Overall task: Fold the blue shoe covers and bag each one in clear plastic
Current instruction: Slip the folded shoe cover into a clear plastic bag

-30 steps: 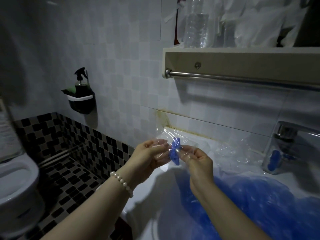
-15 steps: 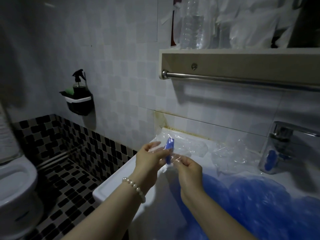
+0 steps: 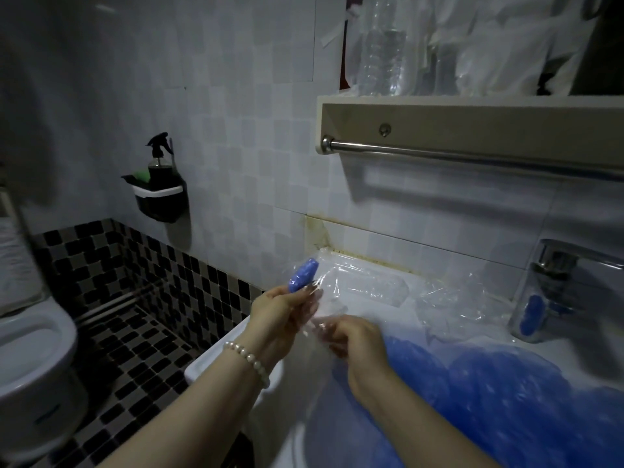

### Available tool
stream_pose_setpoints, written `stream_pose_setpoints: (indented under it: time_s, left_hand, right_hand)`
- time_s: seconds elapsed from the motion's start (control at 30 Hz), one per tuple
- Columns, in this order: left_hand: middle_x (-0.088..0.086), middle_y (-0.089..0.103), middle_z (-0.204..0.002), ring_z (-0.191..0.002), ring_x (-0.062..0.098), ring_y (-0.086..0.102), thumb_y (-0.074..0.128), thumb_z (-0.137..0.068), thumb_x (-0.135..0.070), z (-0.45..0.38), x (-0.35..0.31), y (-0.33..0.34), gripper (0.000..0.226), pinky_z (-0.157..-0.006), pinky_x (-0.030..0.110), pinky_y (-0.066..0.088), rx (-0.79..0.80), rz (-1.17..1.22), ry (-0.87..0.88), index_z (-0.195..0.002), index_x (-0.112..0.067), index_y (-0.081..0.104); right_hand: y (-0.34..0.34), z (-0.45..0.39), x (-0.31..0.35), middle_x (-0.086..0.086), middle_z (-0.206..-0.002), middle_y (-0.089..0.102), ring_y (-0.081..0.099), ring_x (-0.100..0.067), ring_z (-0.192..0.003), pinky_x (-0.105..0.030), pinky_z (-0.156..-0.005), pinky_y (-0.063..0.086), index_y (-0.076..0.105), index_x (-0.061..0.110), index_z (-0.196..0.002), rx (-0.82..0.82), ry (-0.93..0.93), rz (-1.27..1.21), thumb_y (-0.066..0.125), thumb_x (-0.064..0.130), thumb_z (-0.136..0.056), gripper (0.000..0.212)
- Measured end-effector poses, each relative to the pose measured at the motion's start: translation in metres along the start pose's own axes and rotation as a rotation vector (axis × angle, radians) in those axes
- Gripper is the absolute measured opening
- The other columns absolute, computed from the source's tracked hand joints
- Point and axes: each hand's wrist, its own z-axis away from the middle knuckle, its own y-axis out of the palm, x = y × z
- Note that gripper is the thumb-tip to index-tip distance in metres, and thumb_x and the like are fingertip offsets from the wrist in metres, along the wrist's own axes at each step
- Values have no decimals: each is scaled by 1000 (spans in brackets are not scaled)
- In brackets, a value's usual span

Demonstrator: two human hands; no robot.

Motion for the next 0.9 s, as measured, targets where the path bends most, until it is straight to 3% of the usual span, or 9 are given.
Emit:
stream_pose_setpoints:
  time_s: [0.07,0.13,0.2,0.3,0.43,0.57,0.67,0.8,0.9]
  left_hand:
    - [13,70,-73,-61,15,69,54,-85,13,-2,-6,-9,14,-60,22,56,25,-99,-4,-95,8,61]
    - [13,69,-68,-60,17,69,56,-84,13,-1,-8,-15,9,-60,25,57,70,-232,-28,-89,6,61]
    - [15,67,-64,-55,18,68,60,-81,12,2,-6,-19,6,-52,27,57,101,-326,-59,-81,7,57]
    - [16,57,-57,-45,20,59,73,-72,2,3,0,-19,25,-41,24,46,86,-492,-4,-65,-2,50]
    - [9,47,-41,-32,16,46,79,-71,-8,8,6,-14,44,-37,21,37,35,-642,138,-51,-8,40]
    - [15,46,-54,-43,22,47,76,-77,-19,9,7,-16,44,-33,20,36,-72,-601,203,-50,-6,43]
    - [12,52,-50,-43,23,53,72,-80,-13,8,7,-18,36,-39,24,46,-74,-531,199,-55,0,51]
    - [16,68,-67,-60,21,68,58,-85,9,11,7,-18,14,-61,28,58,43,-411,147,-75,3,65]
    - [17,68,-69,-58,20,67,56,-83,16,11,6,-18,14,-58,28,57,75,-409,89,-79,6,65]
  right_hand:
    - [-12,-8,-1,-6,-50,62,52,-16,-49,-15,-42,38,66,1,-56,-281,-16,29,50,-9,-70,23]
    - [-23,-21,1,-8,-64,64,56,-21,-65,-24,-58,46,65,5,-64,-367,-23,23,56,2,-76,15]
    - [-26,-25,8,-8,-82,62,57,-24,-81,-40,-76,49,62,13,-85,-215,26,21,66,26,-82,14]
    - [-20,-20,13,-8,-80,66,61,-23,-74,-36,-70,49,61,12,-94,98,155,134,70,47,-65,47]
    - [-14,-14,9,-4,-57,62,54,-16,-55,-32,-63,42,66,9,-69,110,101,127,73,27,-74,20]
    - [-16,-18,5,-6,-50,58,45,-18,-54,-29,-58,37,64,11,-47,66,29,90,73,13,-78,32]
    - [-16,-18,2,-7,-52,58,44,-20,-58,-29,-58,35,65,10,-54,58,45,109,73,5,-76,25]
    - [-22,-21,4,-7,-59,59,47,-19,-58,-26,-54,35,67,9,-72,71,123,122,67,-8,-77,17]
    - [-25,-22,5,-5,-61,59,50,-15,-53,-25,-52,34,64,11,-90,115,172,164,64,-9,-76,24]
